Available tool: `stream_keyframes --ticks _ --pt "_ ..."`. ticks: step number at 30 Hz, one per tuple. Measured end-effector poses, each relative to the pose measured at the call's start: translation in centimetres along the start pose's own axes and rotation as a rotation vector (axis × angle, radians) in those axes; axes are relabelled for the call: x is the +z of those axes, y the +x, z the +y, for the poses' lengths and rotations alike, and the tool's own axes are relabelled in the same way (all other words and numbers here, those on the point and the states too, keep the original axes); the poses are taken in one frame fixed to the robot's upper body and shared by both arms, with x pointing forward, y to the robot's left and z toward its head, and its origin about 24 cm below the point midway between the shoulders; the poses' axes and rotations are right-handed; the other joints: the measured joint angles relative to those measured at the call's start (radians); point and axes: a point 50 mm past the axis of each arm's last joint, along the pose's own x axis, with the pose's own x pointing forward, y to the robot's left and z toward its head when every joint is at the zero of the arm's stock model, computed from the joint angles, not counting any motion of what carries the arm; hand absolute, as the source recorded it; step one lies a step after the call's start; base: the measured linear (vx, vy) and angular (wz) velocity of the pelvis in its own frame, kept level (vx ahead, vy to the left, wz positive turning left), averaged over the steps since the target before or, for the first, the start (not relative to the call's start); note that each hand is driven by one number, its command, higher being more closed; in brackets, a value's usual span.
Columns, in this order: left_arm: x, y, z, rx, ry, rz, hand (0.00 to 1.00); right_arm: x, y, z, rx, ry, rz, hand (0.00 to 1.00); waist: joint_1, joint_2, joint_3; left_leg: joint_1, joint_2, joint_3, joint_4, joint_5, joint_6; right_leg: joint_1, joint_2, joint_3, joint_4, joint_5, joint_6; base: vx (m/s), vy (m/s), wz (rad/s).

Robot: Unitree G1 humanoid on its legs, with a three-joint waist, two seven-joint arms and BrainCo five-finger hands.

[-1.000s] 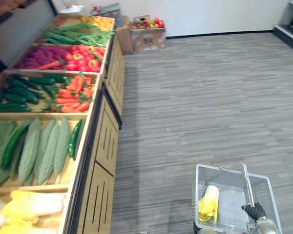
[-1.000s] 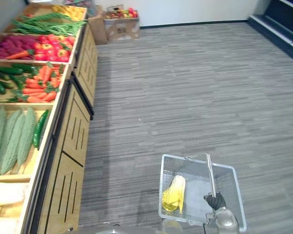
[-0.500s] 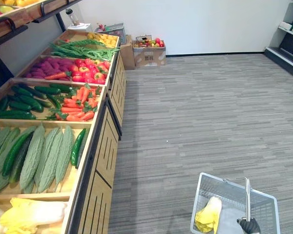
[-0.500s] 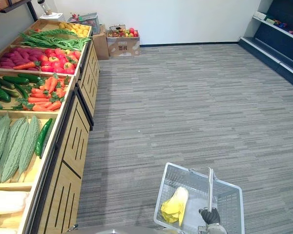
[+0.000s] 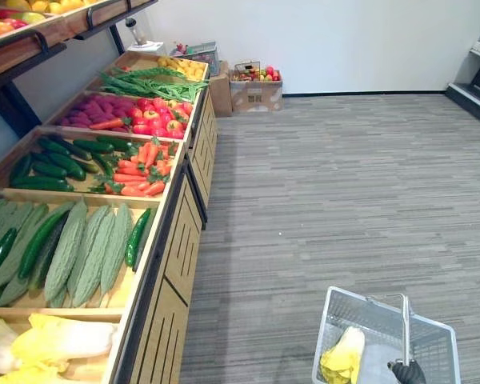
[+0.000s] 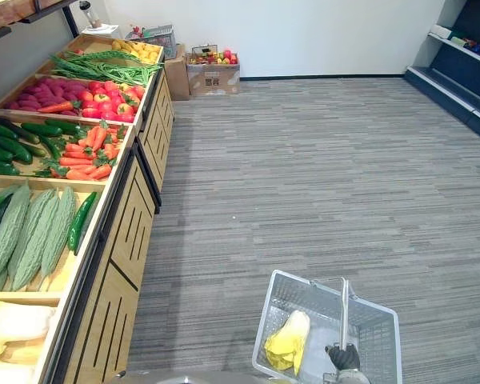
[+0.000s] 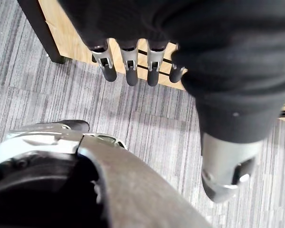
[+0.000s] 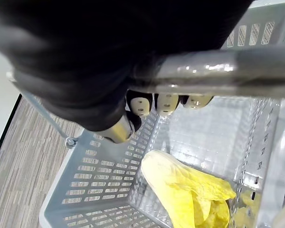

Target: Pick vegetable in the basket

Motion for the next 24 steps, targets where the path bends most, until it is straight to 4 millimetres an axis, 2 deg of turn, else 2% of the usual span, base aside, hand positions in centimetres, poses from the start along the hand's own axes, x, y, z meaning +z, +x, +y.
stream_keyframes --ticks 3,6,8,9,10,11,12,13,14,15,16,18,19,20,21,22,23,24 --pt "0.1 0.0 0.0 0.004 0.0 0.002 0.0 -0.1 0.0 0.2 0.0 -0.009 -0.002 1.0 -0.003 0.002 0.002 0.004 0.01 0.017 0.0 -0.002 -0.003 -0.008 0.007 0.002 0.014 -0.002 -0.003 -0.01 -0.033 -0.16" --pt "0.2 0.1 -0.1 0.012 -0.003 0.006 0.0 0.4 0.1 0.4 -0.008 0.0 -0.023 1.0 -0.002 0.005 0.013 0.011 0.029 0.056 0.006 -0.006 -0.013 -0.063 0.011 0.001 0.115 -0.046 -0.026 -0.05 -0.041 -0.33" --pt "0.5 0.2 0.0 0.037 -0.008 0.001 0.0 0.5 0.0 0.6 -0.013 0.013 -0.037 1.0 -0.013 -0.002 0.029 0.013 0.043 0.059 0.032 -0.021 -0.032 -0.084 0.009 0.002 0.191 -0.094 -0.033 -0.02 -0.071 -0.07" --pt "0.6 0.2 0.3 0.055 -0.019 0.0 0.0 0.6 0.0 0.6 -0.015 0.036 -0.044 1.0 -0.022 0.002 0.039 0.002 0.062 0.062 0.068 -0.053 -0.048 -0.106 0.013 -0.002 0.26 -0.142 -0.045 -0.02 -0.122 -0.09" --pt "0.6 0.2 0.5 0.072 -0.04 0.004 0.0 0.8 0.0 0.7 -0.017 0.045 -0.054 1.0 -0.026 0.008 0.036 -0.015 0.092 0.072 0.13 -0.093 -0.063 -0.135 0.013 -0.023 0.347 -0.192 -0.066 0.0 -0.137 -0.21" --pt "0.4 0.2 0.6 0.079 -0.042 0.009 0.0 0.9 0.0 0.6 -0.016 0.041 -0.061 1.0 -0.025 0.014 0.032 -0.018 0.111 0.084 0.161 -0.108 -0.074 -0.148 0.016 -0.045 0.396 -0.215 -0.08 0.07 -0.167 -0.42" --pt "-0.4 -0.1 1.3 0.107 -0.046 0.033 0.0 1.2 0.1 0.8 -0.002 0.025 -0.072 1.0 -0.019 0.005 0.036 -0.034 0.149 0.111 0.262 -0.13 -0.094 -0.157 0.015 -0.082 0.461 -0.278 -0.082 0.13 -0.218 -0.31" --pt "0.0 0.0 2.1 0.131 -0.049 0.037 0.0 1.1 0.1 1.1 0.007 0.019 -0.06 1.0 -0.021 -0.011 0.049 -0.113 0.196 0.11 0.453 -0.12 -0.102 -0.154 0.018 -0.087 0.474 -0.322 -0.076 0.12 -0.187 -0.22" --pt "0.1 0.0 2.1 0.13 -0.052 0.033 0.0 0.9 0.0 1.0 0.006 0.02 -0.049 1.0 -0.021 -0.017 0.049 -0.153 0.22 0.105 0.548 -0.081 -0.095 -0.15 0.02 -0.086 0.468 -0.324 -0.081 0.11 -0.234 -0.07" --pt "0.4 0.1 1.9 0.129 -0.075 0.02 0.0 0.8 0.1 0.8 -0.005 0.028 -0.04 1.0 -0.013 -0.019 0.061 -0.218 0.245 0.084 0.675 0.018 -0.075 -0.119 0.021 -0.08 0.442 -0.325 -0.083 0.19 -0.243 -0.19" --pt "0.4 0.1 1.6 0.115 -0.083 0.019 0.0 1.0 0.3 0.3 -0.017 0.024 -0.036 1.0 -0.003 -0.032 0.074 -0.235 0.24 0.068 0.718 0.021 -0.07 -0.087 0.009 -0.069 0.424 -0.324 -0.093 0.23 -0.271 -0.18" --pt "0.3 0.1 0.9 0.087 -0.092 0.021 0.0 1.0 0.4 -0.5 -0.036 0.014 -0.029 1.0 -0.005 -0.002 0.089 -0.248 0.215 0.045 0.703 -0.022 -0.073 -0.05 0.006 -0.064 0.399 -0.326 -0.098 0.18 -0.122 -0.1" --pt "0.1 0.1 0.6 0.073 -0.096 0.024 0.0 1.2 0.6 -0.9 -0.046 0.012 -0.03 1.0 -0.003 0.013 0.096 -0.265 0.185 0.044 0.657 -0.046 -0.072 -0.032 -0.001 -0.057 0.38 -0.326 -0.098 0.2 -0.04 -0.14" --pt "-0.2 0.0 0.6 0.071 -0.096 0.03 0.0 1.4 0.6 -0.7 -0.043 0.014 -0.031 1.0 -0.002 0.011 0.096 -0.28 0.151 0.049 0.591 -0.055 -0.071 -0.025 -0.015 -0.052 0.367 -0.324 -0.096 0.25 -0.021 -0.18" --pt "-0.4 -0.1 0.6 0.068 -0.097 0.035 0.0 1.6 0.7 -0.7 -0.044 0.022 -0.034 1.0 -0.001 0.01 0.097 -0.292 0.107 0.049 0.471 -0.05 -0.072 -0.01 -0.028 -0.051 0.346 -0.313 -0.077 0.28 0.019 -0.13" --pt "-0.5 -0.1 0.5 0.067 -0.098 0.038 0.0 1.8 0.8 -0.7 -0.045 0.026 -0.036 1.0 0.001 0.011 0.097 -0.297 0.083 0.046 0.368 -0.032 -0.068 0.003 -0.031 -0.051 0.331 -0.312 -0.075 0.32 0.07 -0.13" --pt "-0.6 -0.1 0.5 0.067 -0.098 0.043 0.0 1.9 0.8 -0.7 -0.04 0.031 -0.037 1.0 0.003 0.011 0.098 -0.302 0.056 0.025 0.222 0.021 -0.066 0.023 -0.03 -0.051 0.308 -0.31 -0.07 0.29 0.106 -0.14" --pt "-0.7 -0.2 0.5 0.067 -0.097 0.045 0.0 1.9 0.8 -0.7 -0.035 0.031 -0.037 1.0 0.004 0.011 0.098 -0.302 0.048 0.012 0.155 0.053 -0.065 0.035 -0.026 -0.047 0.296 -0.311 -0.067 0.33 0.168 -0.2"
